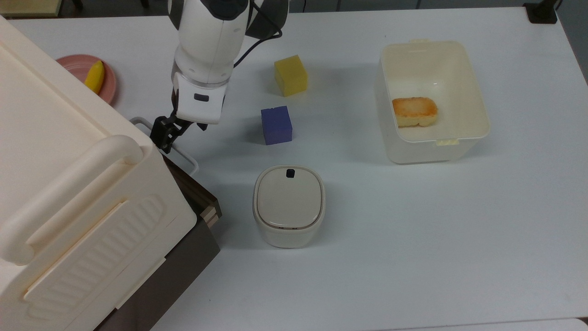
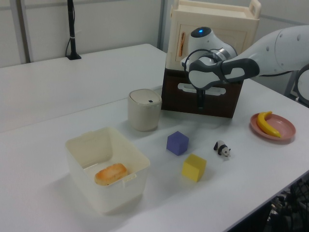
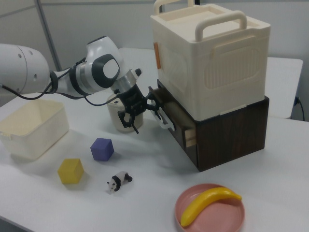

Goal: Slide the drawer open
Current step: 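Pull the handle outward, sliding the brown drawer out of the unit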

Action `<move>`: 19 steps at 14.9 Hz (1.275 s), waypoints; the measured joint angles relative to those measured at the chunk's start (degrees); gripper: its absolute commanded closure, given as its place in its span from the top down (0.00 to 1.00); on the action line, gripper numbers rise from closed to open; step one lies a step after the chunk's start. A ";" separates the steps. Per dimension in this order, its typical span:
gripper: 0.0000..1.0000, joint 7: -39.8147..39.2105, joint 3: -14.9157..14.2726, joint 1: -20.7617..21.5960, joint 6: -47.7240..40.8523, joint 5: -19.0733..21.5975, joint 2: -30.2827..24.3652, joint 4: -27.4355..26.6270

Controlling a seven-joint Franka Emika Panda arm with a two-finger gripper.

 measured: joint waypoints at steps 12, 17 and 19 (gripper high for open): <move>1.00 2.88 3.02 0.11 -4.29 -0.01 -0.49 0.00; 1.00 3.36 3.09 0.31 -4.68 -0.06 -0.51 0.00; 1.00 3.67 3.11 0.75 -4.87 -0.06 -0.52 0.00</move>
